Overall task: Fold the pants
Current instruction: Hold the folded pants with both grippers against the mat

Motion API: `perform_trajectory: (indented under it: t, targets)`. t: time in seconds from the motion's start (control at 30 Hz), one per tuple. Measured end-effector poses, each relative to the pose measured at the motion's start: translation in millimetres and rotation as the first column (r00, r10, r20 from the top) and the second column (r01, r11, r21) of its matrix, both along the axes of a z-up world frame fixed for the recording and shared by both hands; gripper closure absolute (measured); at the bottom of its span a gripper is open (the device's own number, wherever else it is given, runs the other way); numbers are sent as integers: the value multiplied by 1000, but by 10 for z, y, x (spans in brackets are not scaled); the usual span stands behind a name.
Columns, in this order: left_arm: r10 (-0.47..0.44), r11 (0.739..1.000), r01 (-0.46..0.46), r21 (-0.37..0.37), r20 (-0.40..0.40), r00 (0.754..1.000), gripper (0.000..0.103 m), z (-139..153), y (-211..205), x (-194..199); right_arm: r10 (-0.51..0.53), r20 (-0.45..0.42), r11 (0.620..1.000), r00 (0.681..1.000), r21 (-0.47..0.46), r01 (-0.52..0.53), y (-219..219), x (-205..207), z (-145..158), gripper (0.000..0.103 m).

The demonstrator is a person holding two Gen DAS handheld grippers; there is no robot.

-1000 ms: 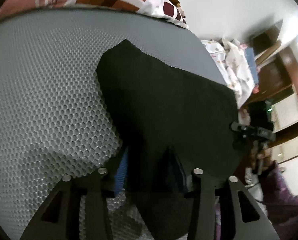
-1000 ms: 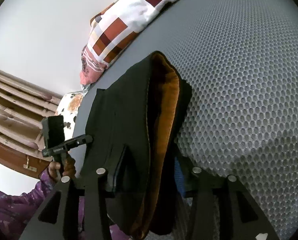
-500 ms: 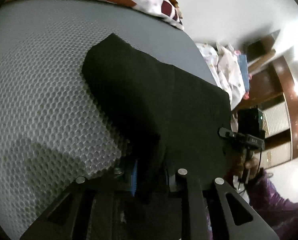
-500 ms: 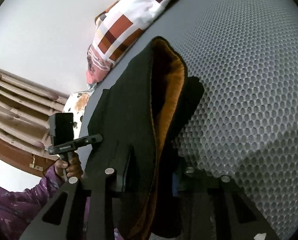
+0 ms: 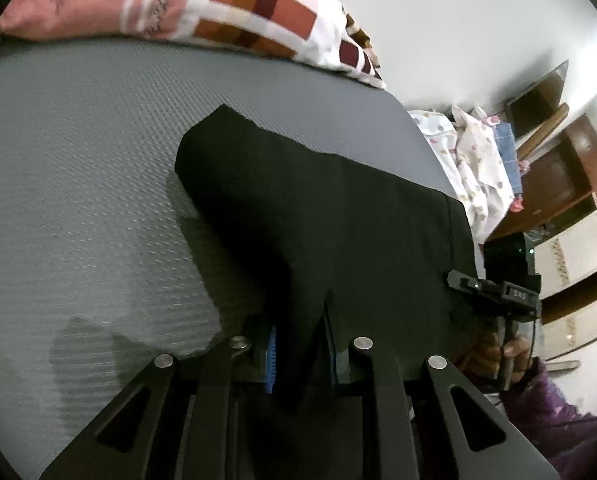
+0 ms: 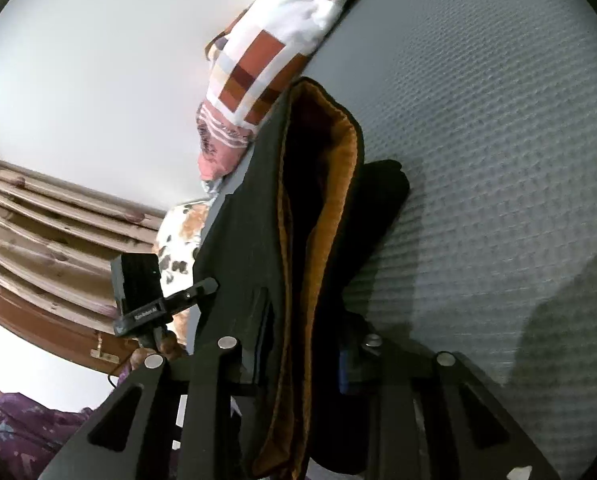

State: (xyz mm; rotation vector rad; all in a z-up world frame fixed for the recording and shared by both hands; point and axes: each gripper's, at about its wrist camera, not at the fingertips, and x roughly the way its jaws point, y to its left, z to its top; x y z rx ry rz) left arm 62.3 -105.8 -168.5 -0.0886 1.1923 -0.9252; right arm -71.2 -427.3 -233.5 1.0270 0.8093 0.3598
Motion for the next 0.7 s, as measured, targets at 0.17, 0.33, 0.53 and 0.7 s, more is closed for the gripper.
perform_trajectory:
  t: [0.17,0.33,0.53,0.7]
  targets:
    - [33,999,-35,31,78,996,85,169,182,15,29,17,999,999,13,-30,207,251,59,79]
    - [54,997,-62,52,141,989,86,262,389,60,61,30,998,998,3,-61,394,508,151,79]
    - [58,994,-76,81,205,977,86,323,585,169,97,43,995,994,-21,-96,572,747,266,79]
    - [73,991,-99,93,249,966,87,377,722,287,130,46,991,990,-37,-129,731,958,317,79]
